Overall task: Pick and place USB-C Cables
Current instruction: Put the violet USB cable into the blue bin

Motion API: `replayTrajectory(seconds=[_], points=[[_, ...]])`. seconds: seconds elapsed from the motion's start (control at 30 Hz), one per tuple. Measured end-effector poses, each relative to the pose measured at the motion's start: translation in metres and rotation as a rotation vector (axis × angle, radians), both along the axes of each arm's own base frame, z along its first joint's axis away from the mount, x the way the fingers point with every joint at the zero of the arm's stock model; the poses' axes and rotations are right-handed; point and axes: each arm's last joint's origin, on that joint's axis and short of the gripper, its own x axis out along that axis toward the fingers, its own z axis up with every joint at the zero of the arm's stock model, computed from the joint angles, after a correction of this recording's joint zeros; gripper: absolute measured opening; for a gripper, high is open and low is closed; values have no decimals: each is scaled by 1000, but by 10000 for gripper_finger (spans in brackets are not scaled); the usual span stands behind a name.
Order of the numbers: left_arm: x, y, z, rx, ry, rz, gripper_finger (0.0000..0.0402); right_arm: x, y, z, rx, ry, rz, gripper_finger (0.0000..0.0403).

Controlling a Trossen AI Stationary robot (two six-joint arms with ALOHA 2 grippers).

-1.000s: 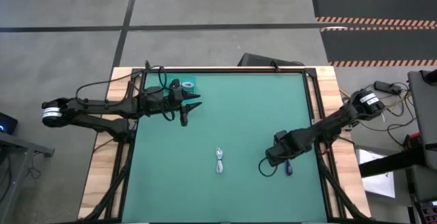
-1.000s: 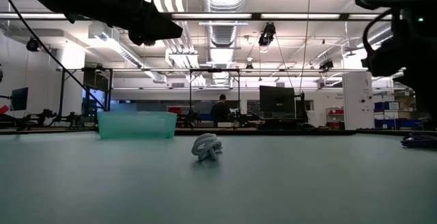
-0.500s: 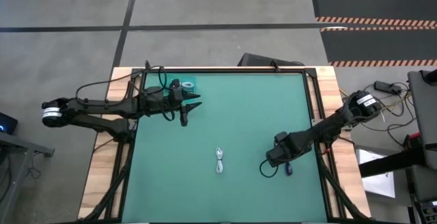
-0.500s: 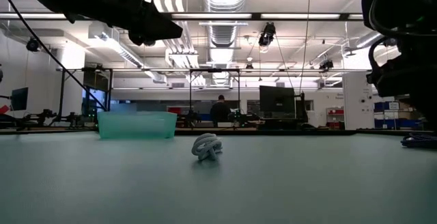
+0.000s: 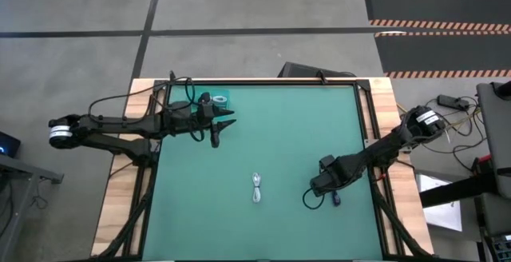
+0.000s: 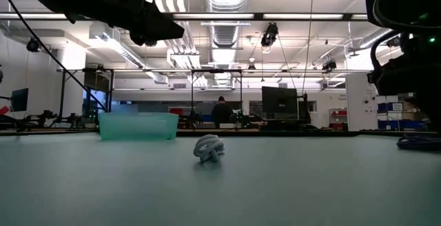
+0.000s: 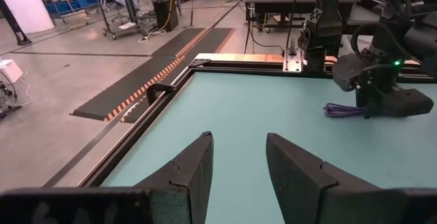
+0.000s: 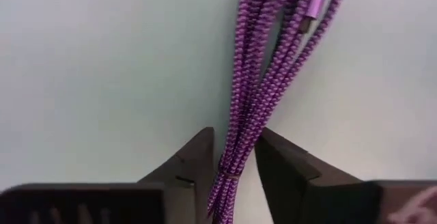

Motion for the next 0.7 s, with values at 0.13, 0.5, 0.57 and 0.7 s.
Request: replayTrajectory(seconds=[0.13, 0.5, 0.57, 0.7], points=[[0, 0, 0, -1, 0, 0, 121, 1, -1, 0, -18, -22, 24, 53], [1, -4, 2, -5, -24, -16, 121, 1, -4, 21, -16, -130, 112, 27], [2, -6, 4, -2, -43, -30, 121, 2, -4, 29, -27, -184, 136, 27], [7, -15, 6, 2, -83, -73, 121, 6, -10, 45, -138, -357, 215, 24]])
